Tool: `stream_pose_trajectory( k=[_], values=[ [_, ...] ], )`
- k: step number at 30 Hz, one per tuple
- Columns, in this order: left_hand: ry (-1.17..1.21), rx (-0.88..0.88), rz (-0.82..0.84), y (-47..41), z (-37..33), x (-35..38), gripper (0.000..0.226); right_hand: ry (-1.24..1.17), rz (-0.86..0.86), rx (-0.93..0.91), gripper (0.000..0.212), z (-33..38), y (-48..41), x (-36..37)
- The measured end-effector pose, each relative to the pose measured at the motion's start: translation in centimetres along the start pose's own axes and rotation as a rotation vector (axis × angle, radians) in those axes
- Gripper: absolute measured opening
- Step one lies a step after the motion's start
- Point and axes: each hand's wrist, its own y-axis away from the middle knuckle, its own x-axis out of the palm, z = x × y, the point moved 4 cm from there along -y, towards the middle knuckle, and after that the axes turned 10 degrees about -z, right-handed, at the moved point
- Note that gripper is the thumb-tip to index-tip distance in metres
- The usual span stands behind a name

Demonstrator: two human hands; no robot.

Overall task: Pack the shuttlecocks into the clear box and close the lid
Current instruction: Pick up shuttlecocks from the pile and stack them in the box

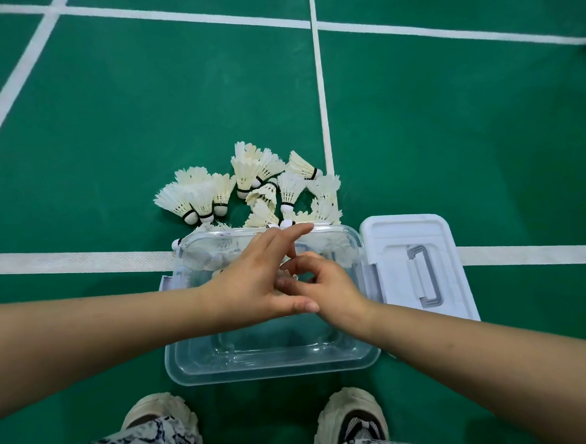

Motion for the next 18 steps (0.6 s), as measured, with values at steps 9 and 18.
stream_pose_trajectory(
  k=[9, 18],
  values=[
    [-0.100, -0.029, 0.022, 0.0, 0.1, 0.0, 0.101, 0.332, -0.199, -0.029, 0.027, -0.6, 1.0, -3.2],
    [-0.121, -0.054, 0.030, 1.5, 1.4, -0.8, 0.100, 0.928, -0.148, -0.187, 0.011, -0.9, -0.1, -3.5]
  ],
)
